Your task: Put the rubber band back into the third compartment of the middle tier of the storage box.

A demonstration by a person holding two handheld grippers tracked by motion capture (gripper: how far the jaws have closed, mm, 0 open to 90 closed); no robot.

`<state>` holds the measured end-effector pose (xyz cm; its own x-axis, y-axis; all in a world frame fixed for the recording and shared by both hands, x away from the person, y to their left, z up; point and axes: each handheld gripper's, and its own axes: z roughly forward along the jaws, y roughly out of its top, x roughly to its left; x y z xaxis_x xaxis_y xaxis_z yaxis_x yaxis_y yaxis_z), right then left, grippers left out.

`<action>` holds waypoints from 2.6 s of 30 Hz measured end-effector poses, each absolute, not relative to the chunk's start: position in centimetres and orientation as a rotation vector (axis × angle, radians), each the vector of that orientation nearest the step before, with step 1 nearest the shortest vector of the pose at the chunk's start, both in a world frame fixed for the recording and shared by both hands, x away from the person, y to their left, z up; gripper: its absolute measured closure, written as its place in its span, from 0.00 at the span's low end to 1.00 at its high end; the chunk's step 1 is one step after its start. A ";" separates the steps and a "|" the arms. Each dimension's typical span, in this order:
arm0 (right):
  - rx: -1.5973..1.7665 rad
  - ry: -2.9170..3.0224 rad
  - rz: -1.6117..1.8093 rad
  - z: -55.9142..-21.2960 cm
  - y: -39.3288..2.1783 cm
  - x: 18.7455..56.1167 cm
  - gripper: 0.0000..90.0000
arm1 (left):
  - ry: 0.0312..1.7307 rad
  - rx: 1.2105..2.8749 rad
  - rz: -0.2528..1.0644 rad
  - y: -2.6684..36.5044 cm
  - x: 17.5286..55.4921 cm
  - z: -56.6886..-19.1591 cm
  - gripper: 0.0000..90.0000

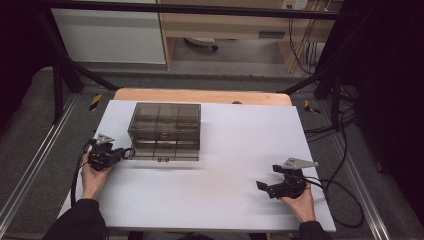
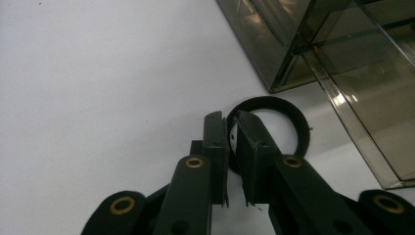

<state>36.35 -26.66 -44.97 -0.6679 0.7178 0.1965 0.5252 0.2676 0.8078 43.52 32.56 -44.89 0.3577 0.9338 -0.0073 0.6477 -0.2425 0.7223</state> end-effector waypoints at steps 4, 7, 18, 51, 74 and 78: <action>1.162 2.327 1.354 -45.0 -26.7 36.3 0.01 | 1.370 1.987 0.579 32.5 43.5 -44.9 0.92; 1.162 2.327 1.353 -45.0 -26.7 36.3 0.01 | 1.371 1.988 0.579 32.5 43.5 -44.9 0.92; 1.161 2.326 1.354 -45.0 -26.7 36.3 0.01 | 1.380 1.988 0.582 32.5 43.5 -44.9 0.95; 1.162 2.326 1.353 -45.0 -26.7 36.3 0.01 | 1.367 1.967 0.658 33.1 42.6 -43.7 0.97; 1.158 2.327 1.353 -44.9 -26.7 36.3 0.01 | 1.352 1.944 0.669 33.5 41.7 -42.4 0.96; 1.160 2.328 1.352 -44.9 -26.7 36.3 0.01 | 1.355 1.940 0.674 33.6 41.6 -42.2 0.96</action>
